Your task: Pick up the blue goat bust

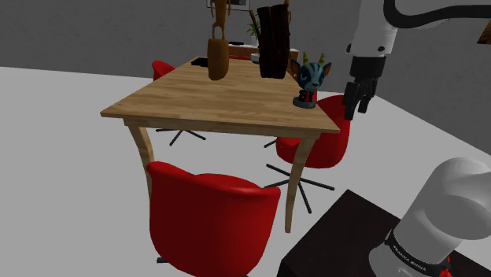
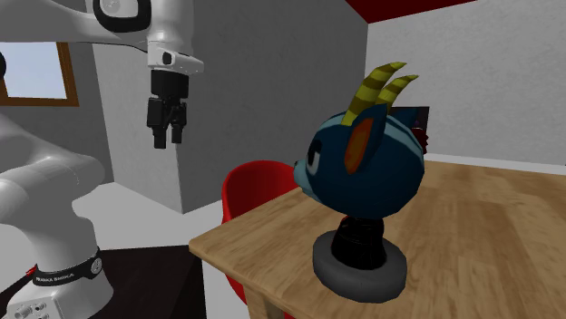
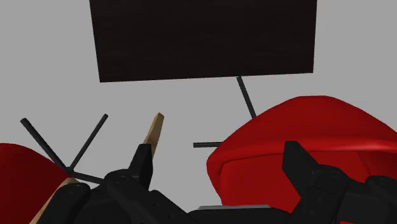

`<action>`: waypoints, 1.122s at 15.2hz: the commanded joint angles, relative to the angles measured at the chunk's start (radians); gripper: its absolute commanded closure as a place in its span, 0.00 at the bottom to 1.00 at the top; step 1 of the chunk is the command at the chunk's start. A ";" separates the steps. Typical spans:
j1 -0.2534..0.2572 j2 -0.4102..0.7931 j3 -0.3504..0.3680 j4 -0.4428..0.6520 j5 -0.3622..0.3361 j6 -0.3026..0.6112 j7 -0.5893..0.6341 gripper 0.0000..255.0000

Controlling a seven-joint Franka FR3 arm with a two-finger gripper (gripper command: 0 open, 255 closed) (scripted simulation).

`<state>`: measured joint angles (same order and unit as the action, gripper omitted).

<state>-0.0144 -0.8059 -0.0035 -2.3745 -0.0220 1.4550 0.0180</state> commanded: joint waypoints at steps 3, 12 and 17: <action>-0.011 0.047 -0.017 0.025 -0.016 0.054 -0.010 0.00; -0.050 0.267 -0.093 0.184 -0.060 0.259 -0.050 0.00; -0.065 0.391 -0.134 0.302 -0.062 0.345 -0.074 0.00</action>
<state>-0.0773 -0.4411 -0.1306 -2.0950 -0.0849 1.7789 -0.0534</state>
